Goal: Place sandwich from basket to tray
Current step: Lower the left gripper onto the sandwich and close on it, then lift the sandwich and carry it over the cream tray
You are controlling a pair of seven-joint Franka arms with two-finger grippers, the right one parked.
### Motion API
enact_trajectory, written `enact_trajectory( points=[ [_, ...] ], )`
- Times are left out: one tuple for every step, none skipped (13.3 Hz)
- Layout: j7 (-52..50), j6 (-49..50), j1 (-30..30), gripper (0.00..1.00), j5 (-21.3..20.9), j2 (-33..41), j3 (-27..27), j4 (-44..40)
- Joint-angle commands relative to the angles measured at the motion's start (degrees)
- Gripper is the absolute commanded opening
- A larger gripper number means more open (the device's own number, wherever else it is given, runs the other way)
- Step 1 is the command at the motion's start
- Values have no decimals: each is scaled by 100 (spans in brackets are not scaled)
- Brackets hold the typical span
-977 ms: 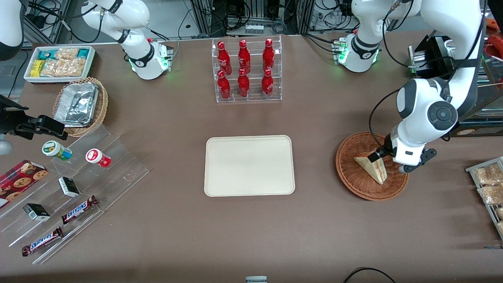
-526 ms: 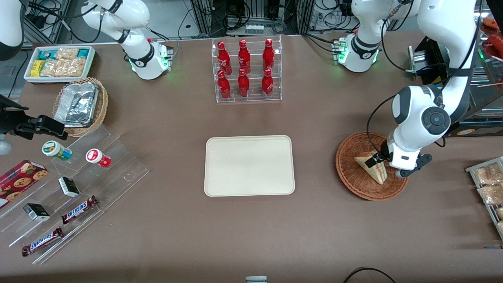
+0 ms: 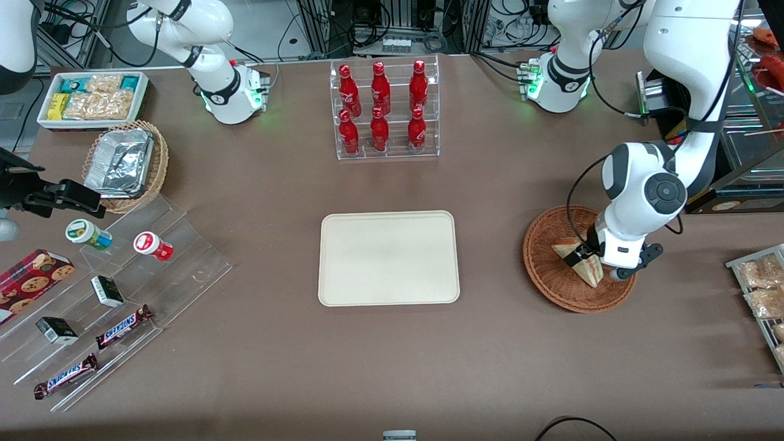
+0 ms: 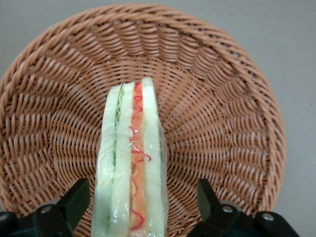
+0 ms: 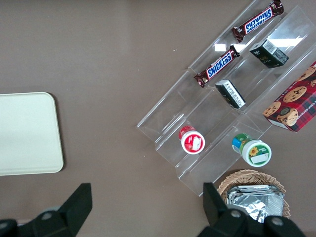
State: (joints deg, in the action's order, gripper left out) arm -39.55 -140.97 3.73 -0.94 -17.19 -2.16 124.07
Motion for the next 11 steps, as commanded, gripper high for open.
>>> enact_trajectory(
  points=[
    [-316, -106, 31, 57, -73, 5, -4, 117],
    [-325, -98, 49, 30, -73, 14, -4, 117],
    [-325, -89, 92, 9, -73, 14, -4, 109],
    [-299, -71, 110, 0, -82, 22, 5, 109],
    [-273, -45, 110, 0, -91, 57, 5, 100],
    [-255, 25, 119, 0, -108, 101, 5, 82],
    [-255, 199, 180, 0, -282, 154, 5, 56],
    [-255, 567, 233, 0, -606, 233, 5, -49],
    [-255, 971, 312, 0, -862, 320, -4, -137],
    [-238, 1357, 469, 0, -969, 417, -4, -251],
    [-237, 1640, 636, 0, -970, 496, -4, -356]
  ],
)
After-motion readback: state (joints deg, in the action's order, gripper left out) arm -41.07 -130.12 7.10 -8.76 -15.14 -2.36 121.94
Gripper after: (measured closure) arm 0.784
